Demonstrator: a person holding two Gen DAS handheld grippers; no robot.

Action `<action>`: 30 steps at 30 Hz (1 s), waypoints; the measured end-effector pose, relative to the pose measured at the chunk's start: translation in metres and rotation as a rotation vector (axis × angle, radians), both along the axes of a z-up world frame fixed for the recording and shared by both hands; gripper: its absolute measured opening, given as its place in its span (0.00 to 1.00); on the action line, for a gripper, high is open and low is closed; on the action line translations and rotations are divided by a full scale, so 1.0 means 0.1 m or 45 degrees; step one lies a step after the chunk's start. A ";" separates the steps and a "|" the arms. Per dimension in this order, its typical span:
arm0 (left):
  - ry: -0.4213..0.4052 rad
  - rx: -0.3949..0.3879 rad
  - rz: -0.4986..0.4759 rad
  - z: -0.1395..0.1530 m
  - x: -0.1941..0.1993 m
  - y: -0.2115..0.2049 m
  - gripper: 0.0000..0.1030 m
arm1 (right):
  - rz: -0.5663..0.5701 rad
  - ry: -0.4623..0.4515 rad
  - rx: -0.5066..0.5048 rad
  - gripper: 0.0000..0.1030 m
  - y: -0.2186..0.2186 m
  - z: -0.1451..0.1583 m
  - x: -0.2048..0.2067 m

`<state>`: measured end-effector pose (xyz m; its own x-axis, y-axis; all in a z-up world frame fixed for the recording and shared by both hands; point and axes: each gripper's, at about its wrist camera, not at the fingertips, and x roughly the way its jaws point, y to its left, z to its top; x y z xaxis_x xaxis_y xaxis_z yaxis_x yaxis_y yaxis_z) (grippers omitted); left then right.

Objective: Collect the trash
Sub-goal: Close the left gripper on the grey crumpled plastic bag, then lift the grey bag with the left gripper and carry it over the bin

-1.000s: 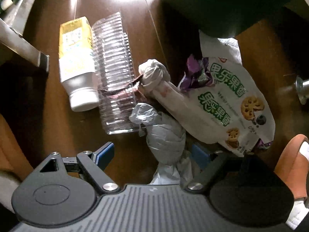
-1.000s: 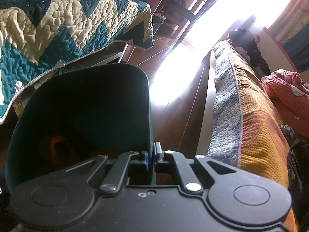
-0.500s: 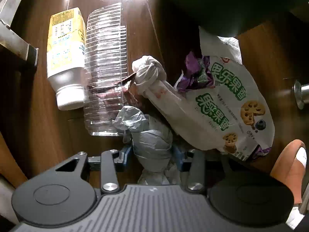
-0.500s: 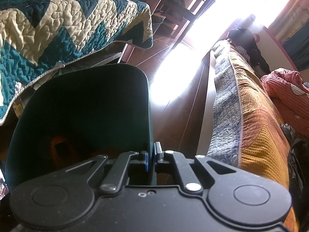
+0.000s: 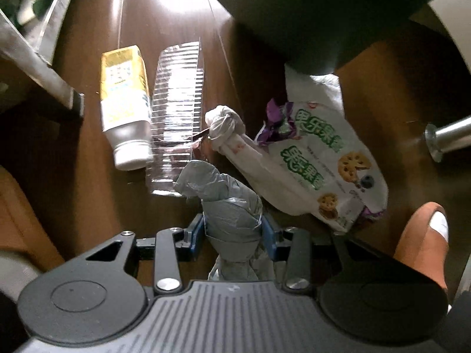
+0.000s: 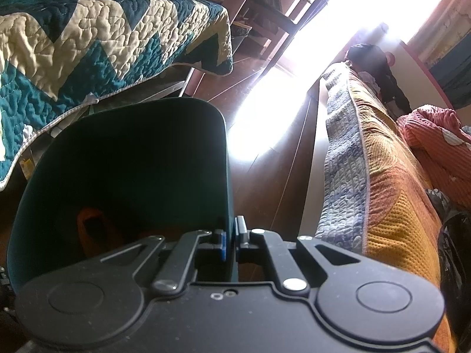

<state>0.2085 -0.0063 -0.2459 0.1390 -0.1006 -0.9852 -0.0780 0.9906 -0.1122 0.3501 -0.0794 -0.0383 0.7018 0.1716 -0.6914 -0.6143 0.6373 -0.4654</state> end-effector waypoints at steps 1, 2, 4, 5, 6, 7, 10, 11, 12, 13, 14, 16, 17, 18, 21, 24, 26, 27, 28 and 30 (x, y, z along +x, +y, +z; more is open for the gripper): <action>-0.001 0.001 0.000 0.04 -0.02 0.00 0.38 | 0.002 -0.002 -0.001 0.05 0.00 0.00 0.00; -0.002 0.005 -0.002 0.10 -0.05 0.00 0.38 | 0.001 -0.003 0.000 0.05 0.01 0.00 0.00; -0.014 0.018 -0.012 0.23 -0.12 0.00 0.38 | 0.003 -0.006 -0.003 0.05 0.01 0.00 -0.01; -0.025 0.021 -0.018 0.29 -0.14 -0.01 0.38 | 0.004 -0.006 -0.002 0.05 0.02 0.00 -0.01; -0.035 0.024 -0.024 0.36 -0.16 -0.01 0.38 | 0.004 -0.006 -0.001 0.05 0.02 0.00 -0.01; -0.049 0.030 -0.030 0.43 -0.18 -0.02 0.38 | 0.006 -0.007 -0.002 0.05 0.02 0.00 -0.01; -0.099 0.052 -0.063 0.68 -0.24 -0.04 0.38 | 0.012 -0.010 -0.005 0.05 0.02 0.00 -0.02; -0.123 0.058 -0.074 0.79 -0.26 -0.05 0.38 | 0.014 -0.011 -0.006 0.05 0.02 0.00 -0.03; -0.139 0.060 -0.080 0.85 -0.27 -0.05 0.38 | 0.018 -0.013 -0.008 0.05 0.03 -0.01 -0.03; -0.155 0.061 -0.084 0.94 -0.28 -0.05 0.38 | 0.020 -0.014 -0.009 0.05 0.03 -0.01 -0.04; -0.174 0.058 -0.086 1.03 -0.29 -0.04 0.38 | 0.021 -0.013 -0.009 0.05 0.03 -0.01 -0.04; -0.208 0.056 -0.091 1.19 -0.29 -0.04 0.38 | 0.021 -0.012 -0.008 0.05 0.03 0.00 -0.04; -0.228 0.053 -0.092 1.27 -0.30 -0.04 0.38 | 0.021 -0.012 -0.008 0.05 0.03 0.00 -0.04; -0.250 0.044 -0.091 1.35 -0.30 -0.04 0.38 | 0.019 -0.012 -0.009 0.05 0.03 0.00 -0.04; -0.317 0.029 -0.089 1.59 -0.30 -0.03 0.38 | 0.016 -0.013 -0.006 0.05 0.02 0.00 -0.04; -0.376 0.018 -0.086 1.80 -0.31 -0.02 0.38 | 0.019 -0.016 -0.007 0.05 0.03 0.00 -0.06; -0.418 0.009 -0.081 1.93 -0.29 0.00 0.38 | 0.021 -0.013 -0.005 0.05 0.03 0.00 -0.06; -0.444 0.002 -0.077 2.00 -0.28 0.02 0.38 | 0.021 -0.013 -0.005 0.05 0.03 0.00 -0.06; -0.467 -0.005 -0.073 2.07 -0.26 0.04 0.38 | 0.021 -0.011 -0.004 0.05 0.03 0.00 -0.06; -0.522 -0.016 -0.058 2.24 -0.21 0.08 0.38 | 0.020 -0.011 -0.004 0.05 0.03 0.00 -0.06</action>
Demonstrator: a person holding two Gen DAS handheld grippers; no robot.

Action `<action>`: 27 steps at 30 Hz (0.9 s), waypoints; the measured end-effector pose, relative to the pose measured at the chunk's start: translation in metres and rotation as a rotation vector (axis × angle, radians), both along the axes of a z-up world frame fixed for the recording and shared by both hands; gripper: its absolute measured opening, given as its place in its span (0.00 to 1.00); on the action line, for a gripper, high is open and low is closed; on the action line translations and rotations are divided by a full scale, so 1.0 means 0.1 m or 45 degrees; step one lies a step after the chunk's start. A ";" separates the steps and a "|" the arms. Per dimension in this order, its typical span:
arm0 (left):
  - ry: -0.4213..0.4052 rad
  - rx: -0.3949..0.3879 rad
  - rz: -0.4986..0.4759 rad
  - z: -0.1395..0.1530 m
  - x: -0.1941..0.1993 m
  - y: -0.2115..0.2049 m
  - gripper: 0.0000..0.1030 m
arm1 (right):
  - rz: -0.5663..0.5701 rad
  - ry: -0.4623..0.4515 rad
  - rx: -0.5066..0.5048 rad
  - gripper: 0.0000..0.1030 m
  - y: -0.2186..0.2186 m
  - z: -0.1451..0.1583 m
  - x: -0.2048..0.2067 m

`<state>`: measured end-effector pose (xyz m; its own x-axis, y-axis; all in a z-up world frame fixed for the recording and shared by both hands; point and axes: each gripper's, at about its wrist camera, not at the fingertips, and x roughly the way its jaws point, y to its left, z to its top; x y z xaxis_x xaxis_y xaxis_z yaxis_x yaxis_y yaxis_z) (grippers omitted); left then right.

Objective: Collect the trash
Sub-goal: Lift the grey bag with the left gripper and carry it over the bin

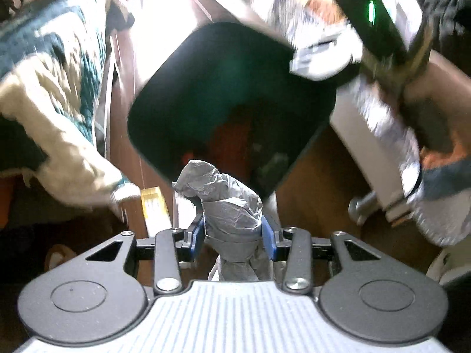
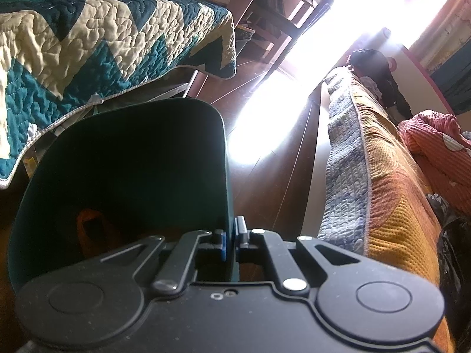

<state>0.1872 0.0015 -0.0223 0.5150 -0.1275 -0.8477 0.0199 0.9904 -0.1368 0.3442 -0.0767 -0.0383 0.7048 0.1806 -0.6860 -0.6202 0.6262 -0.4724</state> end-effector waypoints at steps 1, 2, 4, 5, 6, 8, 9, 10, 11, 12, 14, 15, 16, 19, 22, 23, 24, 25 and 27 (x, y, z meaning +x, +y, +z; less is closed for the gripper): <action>-0.026 -0.005 0.007 0.07 0.04 0.01 0.38 | 0.001 0.000 0.000 0.05 0.00 0.00 0.00; -0.048 -0.008 0.013 0.13 0.07 0.02 0.38 | 0.000 0.000 -0.001 0.05 0.00 0.00 0.00; -0.092 -0.006 0.027 0.22 0.18 0.04 0.38 | -0.002 -0.001 -0.001 0.05 0.00 0.00 0.00; -0.105 -0.002 0.037 0.25 0.23 0.05 0.38 | -0.003 -0.001 0.000 0.05 0.00 0.00 0.00; -0.118 -0.002 0.047 0.27 0.30 0.06 0.38 | -0.002 -0.002 -0.002 0.05 0.01 0.00 0.00; -0.136 -0.009 0.063 0.28 0.43 0.06 0.38 | 0.000 -0.001 -0.002 0.05 0.01 0.00 -0.01; -0.140 -0.010 0.069 0.28 0.50 0.05 0.38 | 0.000 -0.001 -0.002 0.05 0.00 0.00 -0.01; -0.147 -0.008 0.064 0.27 0.58 0.03 0.38 | 0.001 0.000 -0.001 0.05 0.00 0.00 -0.01; -0.155 0.002 0.060 0.25 0.64 0.00 0.38 | 0.000 0.000 -0.001 0.05 0.00 0.00 -0.01; -0.159 0.019 0.059 0.23 0.71 -0.04 0.38 | -0.001 0.000 -0.001 0.05 0.00 0.00 -0.01; -0.157 0.024 0.058 0.17 0.85 -0.09 0.38 | -0.001 0.002 0.000 0.05 -0.01 0.00 -0.01; -0.157 0.022 0.058 0.14 0.91 -0.09 0.38 | 0.000 0.003 0.000 0.05 -0.01 0.00 -0.02; -0.152 0.024 0.060 0.10 0.97 -0.10 0.38 | 0.001 0.006 0.003 0.05 -0.02 0.01 -0.03; -0.138 0.043 0.066 0.02 1.08 -0.13 0.38 | 0.008 0.009 0.006 0.06 -0.05 0.01 -0.05; -0.106 0.049 0.078 -0.10 1.18 -0.14 0.38 | 0.010 0.011 0.007 0.05 -0.09 0.01 -0.08; -0.093 0.049 0.080 -0.14 1.20 -0.15 0.39 | 0.008 0.013 0.008 0.05 -0.11 0.01 -0.08; -0.080 0.045 0.079 -0.19 1.24 -0.16 0.39 | 0.006 0.013 0.010 0.05 -0.12 0.01 -0.08; -0.066 0.040 0.081 -0.24 1.27 -0.16 0.39 | 0.003 0.013 0.012 0.05 -0.14 0.01 -0.09; -0.038 0.033 0.083 -0.33 1.31 -0.19 0.39 | -0.003 0.012 0.011 0.04 -0.18 0.01 -0.09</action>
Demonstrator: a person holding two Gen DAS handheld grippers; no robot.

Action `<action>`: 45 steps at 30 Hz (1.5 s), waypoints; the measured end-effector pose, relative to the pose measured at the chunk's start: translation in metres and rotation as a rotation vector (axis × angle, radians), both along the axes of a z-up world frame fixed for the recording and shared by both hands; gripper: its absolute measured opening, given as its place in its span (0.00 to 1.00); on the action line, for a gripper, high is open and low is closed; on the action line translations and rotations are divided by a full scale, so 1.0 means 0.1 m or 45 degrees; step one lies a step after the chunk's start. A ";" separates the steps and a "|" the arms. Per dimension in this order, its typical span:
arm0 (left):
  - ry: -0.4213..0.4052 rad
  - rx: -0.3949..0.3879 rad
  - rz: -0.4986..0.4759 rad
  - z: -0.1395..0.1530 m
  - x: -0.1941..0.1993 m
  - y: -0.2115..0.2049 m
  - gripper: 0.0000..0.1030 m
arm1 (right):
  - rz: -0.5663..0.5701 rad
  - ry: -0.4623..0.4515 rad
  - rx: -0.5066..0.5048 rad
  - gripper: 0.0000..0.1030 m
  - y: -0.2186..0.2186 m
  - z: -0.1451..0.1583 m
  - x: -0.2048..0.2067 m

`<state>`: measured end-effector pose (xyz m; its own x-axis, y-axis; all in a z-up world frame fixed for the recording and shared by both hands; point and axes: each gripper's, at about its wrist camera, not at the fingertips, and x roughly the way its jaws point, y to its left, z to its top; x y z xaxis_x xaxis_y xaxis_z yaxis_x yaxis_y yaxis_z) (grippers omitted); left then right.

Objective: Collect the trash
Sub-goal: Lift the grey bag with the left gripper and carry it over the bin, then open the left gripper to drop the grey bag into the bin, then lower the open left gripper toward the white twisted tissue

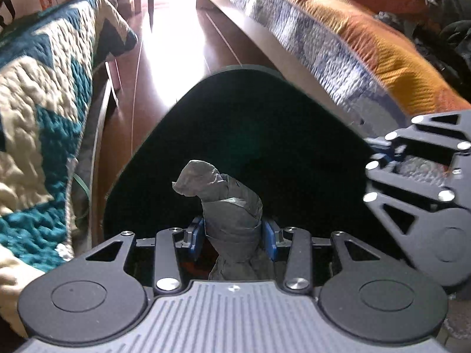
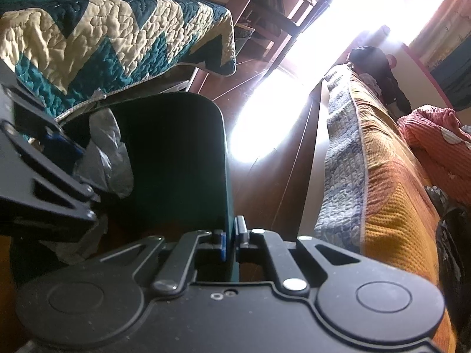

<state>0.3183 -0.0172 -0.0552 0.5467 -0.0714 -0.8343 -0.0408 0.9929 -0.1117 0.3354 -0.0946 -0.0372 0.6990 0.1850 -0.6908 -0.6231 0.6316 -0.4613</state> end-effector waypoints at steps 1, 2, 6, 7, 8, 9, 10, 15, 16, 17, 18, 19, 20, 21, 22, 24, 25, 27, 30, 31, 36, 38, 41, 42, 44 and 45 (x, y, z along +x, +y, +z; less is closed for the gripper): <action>0.013 -0.004 -0.001 -0.04 0.01 -0.01 0.39 | -0.005 0.002 0.003 0.04 -0.02 0.00 0.00; 0.028 -0.005 -0.002 -0.09 0.04 -0.03 0.39 | -0.010 0.004 0.007 0.04 -0.03 0.00 0.00; 0.064 0.017 -0.011 -0.22 0.09 -0.12 0.39 | -0.022 0.013 0.017 0.05 -0.09 0.01 0.00; 0.073 0.015 -0.009 -0.25 0.10 -0.14 0.39 | -0.024 0.012 0.017 0.05 -0.11 0.01 0.00; 0.084 0.006 -0.006 -0.28 0.11 -0.15 0.40 | -0.027 0.013 0.018 0.05 -0.12 0.00 -0.01; 0.096 -0.003 -0.001 -0.31 0.13 -0.16 0.40 | -0.029 0.013 0.019 0.05 -0.14 0.01 -0.01; 0.101 -0.009 0.006 -0.34 0.13 -0.17 0.40 | -0.031 0.012 0.018 0.05 -0.15 0.00 -0.02; 0.126 -0.003 0.030 -0.43 0.17 -0.21 0.41 | -0.037 0.008 0.022 0.05 -0.20 0.00 -0.03; 0.131 -0.006 0.037 -0.44 0.17 -0.20 0.41 | -0.039 0.009 0.024 0.05 -0.21 0.00 -0.03; 0.135 -0.009 0.043 -0.44 0.17 -0.21 0.44 | -0.039 0.010 0.027 0.05 -0.21 0.01 -0.03; 0.139 -0.014 0.050 -0.45 0.18 -0.21 0.50 | -0.038 0.010 0.027 0.05 -0.21 0.01 -0.03; 0.138 -0.015 0.055 -0.46 0.18 -0.20 0.53 | -0.036 0.009 0.026 0.05 -0.21 0.01 -0.03; 0.132 -0.018 0.058 -0.46 0.17 -0.20 0.56 | -0.034 0.010 0.027 0.05 -0.21 0.01 -0.03; 0.128 -0.019 0.059 -0.45 0.17 -0.20 0.57 | -0.033 0.010 0.026 0.05 -0.21 0.01 -0.03; 0.127 -0.018 0.063 -0.45 0.16 -0.20 0.57 | -0.031 0.009 0.024 0.05 -0.21 0.01 -0.03; 0.122 -0.011 0.071 -0.44 0.15 -0.20 0.57 | -0.030 0.008 0.023 0.04 -0.20 0.01 -0.02; 0.114 -0.007 0.072 -0.43 0.13 -0.20 0.57 | -0.034 0.008 0.021 0.04 -0.21 0.00 -0.01; 0.095 0.001 0.081 -0.39 0.10 -0.19 0.60 | -0.041 0.012 0.024 0.04 -0.21 0.00 0.01; 0.054 -0.012 0.081 -0.32 0.03 -0.17 0.71 | -0.048 0.016 0.027 0.04 -0.21 0.01 0.02; 0.041 -0.028 0.081 -0.29 0.00 -0.16 0.71 | -0.047 0.014 0.025 0.04 -0.20 0.00 0.02; -0.024 -0.121 0.084 -0.16 -0.13 -0.07 0.79 | -0.037 0.009 0.018 0.05 -0.18 0.00 0.00; -0.056 -0.160 0.091 -0.11 -0.18 -0.03 0.79 | -0.036 0.009 0.018 0.05 -0.18 0.00 0.00; -0.087 -0.197 0.105 -0.02 -0.26 0.01 0.79 | -0.033 0.009 0.018 0.05 -0.18 0.00 -0.01; -0.096 -0.205 0.109 0.01 -0.29 0.02 0.80 | -0.031 0.008 0.017 0.05 -0.17 0.00 -0.01; -0.113 -0.224 0.118 0.06 -0.35 0.05 0.80 | -0.029 0.008 0.016 0.05 -0.16 0.00 -0.01; -0.124 -0.237 0.122 0.09 -0.38 0.07 0.80 | -0.028 0.008 0.016 0.05 -0.16 0.00 -0.01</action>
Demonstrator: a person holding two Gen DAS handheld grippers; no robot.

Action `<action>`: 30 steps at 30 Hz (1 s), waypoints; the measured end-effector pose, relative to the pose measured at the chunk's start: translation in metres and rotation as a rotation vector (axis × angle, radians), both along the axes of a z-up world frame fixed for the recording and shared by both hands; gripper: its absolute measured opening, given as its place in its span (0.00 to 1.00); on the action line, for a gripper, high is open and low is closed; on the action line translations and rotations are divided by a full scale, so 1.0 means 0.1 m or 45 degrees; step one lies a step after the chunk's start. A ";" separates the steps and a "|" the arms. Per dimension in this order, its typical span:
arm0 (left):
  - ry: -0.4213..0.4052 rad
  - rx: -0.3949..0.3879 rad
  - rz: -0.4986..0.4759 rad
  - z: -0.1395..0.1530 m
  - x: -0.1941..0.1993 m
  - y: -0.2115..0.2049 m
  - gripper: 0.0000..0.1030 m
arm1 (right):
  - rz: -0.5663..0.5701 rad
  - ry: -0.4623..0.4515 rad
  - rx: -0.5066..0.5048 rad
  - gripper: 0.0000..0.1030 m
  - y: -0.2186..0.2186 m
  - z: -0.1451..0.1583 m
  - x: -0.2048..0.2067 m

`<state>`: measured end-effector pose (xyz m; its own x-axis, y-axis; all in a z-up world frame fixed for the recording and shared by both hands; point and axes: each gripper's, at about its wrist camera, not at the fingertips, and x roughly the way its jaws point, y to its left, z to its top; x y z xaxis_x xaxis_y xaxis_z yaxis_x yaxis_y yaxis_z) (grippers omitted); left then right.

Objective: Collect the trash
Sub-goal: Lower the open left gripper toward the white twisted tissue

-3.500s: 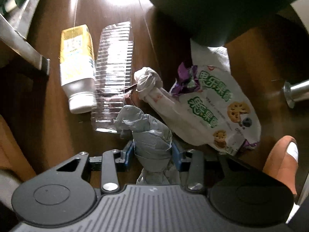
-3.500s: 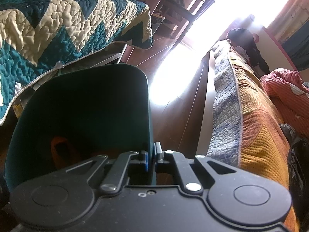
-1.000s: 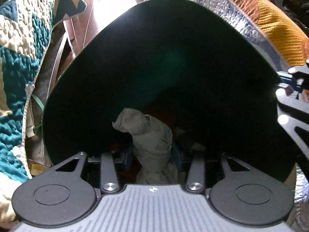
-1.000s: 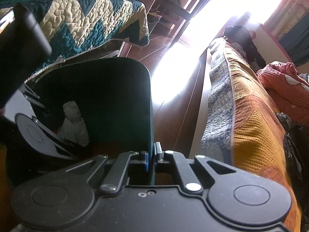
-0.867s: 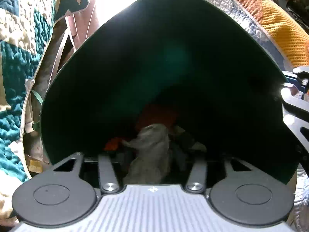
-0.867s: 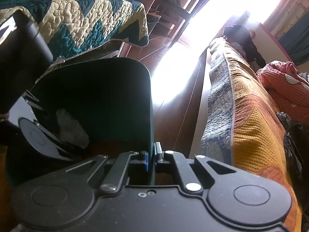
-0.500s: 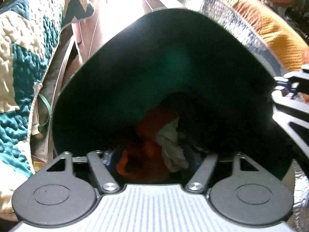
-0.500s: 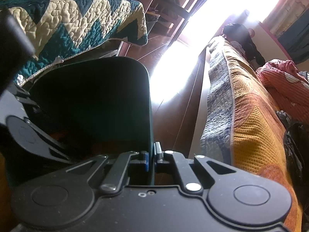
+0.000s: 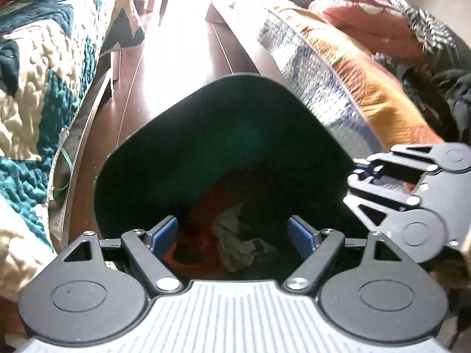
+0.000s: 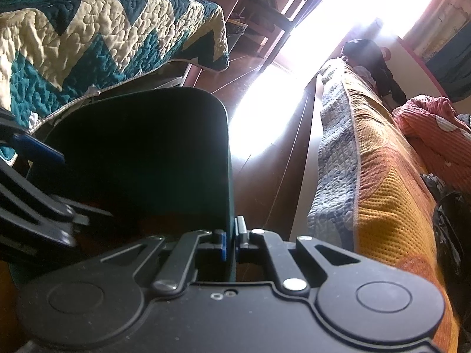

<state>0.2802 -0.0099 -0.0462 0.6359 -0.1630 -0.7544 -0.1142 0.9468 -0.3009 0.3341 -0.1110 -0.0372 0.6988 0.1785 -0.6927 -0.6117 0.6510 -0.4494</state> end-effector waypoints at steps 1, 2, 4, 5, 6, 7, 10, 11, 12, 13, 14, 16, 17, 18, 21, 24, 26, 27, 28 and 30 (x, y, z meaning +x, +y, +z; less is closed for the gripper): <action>-0.013 -0.009 0.006 0.03 -0.04 0.02 0.81 | 0.001 -0.001 0.000 0.05 0.00 0.00 0.00; -0.026 -0.011 0.011 0.06 -0.08 0.03 0.82 | 0.004 -0.002 -0.002 0.05 0.01 0.00 -0.01; -0.064 -0.024 0.010 0.11 -0.15 0.07 0.83 | 0.009 -0.003 -0.004 0.05 0.02 0.00 -0.01; -0.074 -0.036 0.013 0.13 -0.18 0.09 0.83 | 0.010 -0.003 -0.004 0.05 0.03 0.00 -0.01; -0.075 -0.048 0.018 0.15 -0.20 0.11 0.84 | 0.011 -0.003 -0.005 0.05 0.03 0.00 -0.01; -0.074 -0.059 0.022 0.16 -0.22 0.13 0.84 | 0.012 -0.005 -0.006 0.05 0.03 0.00 -0.01; -0.069 -0.074 0.020 0.18 -0.30 0.16 0.84 | 0.017 -0.009 -0.010 0.05 0.05 0.00 -0.01; -0.067 -0.071 0.019 0.18 -0.32 0.17 0.84 | 0.020 -0.011 -0.013 0.05 0.05 0.00 -0.02; -0.068 -0.066 0.015 0.19 -0.35 0.17 0.84 | 0.021 -0.012 -0.014 0.05 0.05 0.00 -0.02; -0.072 -0.057 0.013 0.20 -0.38 0.17 0.84 | 0.023 -0.013 -0.016 0.05 0.06 0.00 -0.02; -0.076 -0.046 0.015 0.21 -0.42 0.17 0.84 | 0.024 -0.014 -0.017 0.05 0.06 0.00 -0.03; -0.077 -0.024 0.021 0.22 -0.50 0.18 0.85 | 0.024 -0.015 -0.018 0.05 0.06 -0.01 -0.03; -0.076 -0.020 0.024 0.23 -0.54 0.18 0.85 | 0.025 -0.015 -0.018 0.05 0.06 -0.01 -0.03; -0.073 -0.022 0.030 0.22 -0.58 0.19 0.85 | 0.023 -0.014 -0.017 0.05 0.06 0.00 -0.03; -0.038 -0.062 0.037 0.16 -0.68 0.21 0.85 | 0.024 -0.013 -0.017 0.05 0.06 0.00 -0.03; 0.021 -0.097 0.057 0.04 -0.76 0.25 0.85 | 0.027 -0.013 -0.017 0.05 0.06 -0.01 -0.03; 0.067 -0.100 0.070 -0.10 -0.83 0.27 0.85 | 0.027 -0.014 -0.018 0.05 0.06 -0.01 -0.03; 0.097 -0.103 0.070 -0.18 -0.85 0.26 0.85 | 0.029 -0.014 -0.019 0.05 0.06 -0.01 -0.03; 0.142 -0.110 0.068 -0.30 -0.89 0.26 0.85 | 0.029 -0.014 -0.019 0.05 0.06 -0.01 -0.03; 0.240 -0.124 0.079 -0.54 -0.91 0.24 0.85 | 0.033 -0.013 -0.019 0.05 0.06 0.00 -0.03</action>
<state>0.1891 0.0139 -0.1001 0.4962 -0.2060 -0.8434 -0.2343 0.9037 -0.3585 0.3309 -0.1047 -0.0376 0.7014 0.1860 -0.6881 -0.6233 0.6283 -0.4656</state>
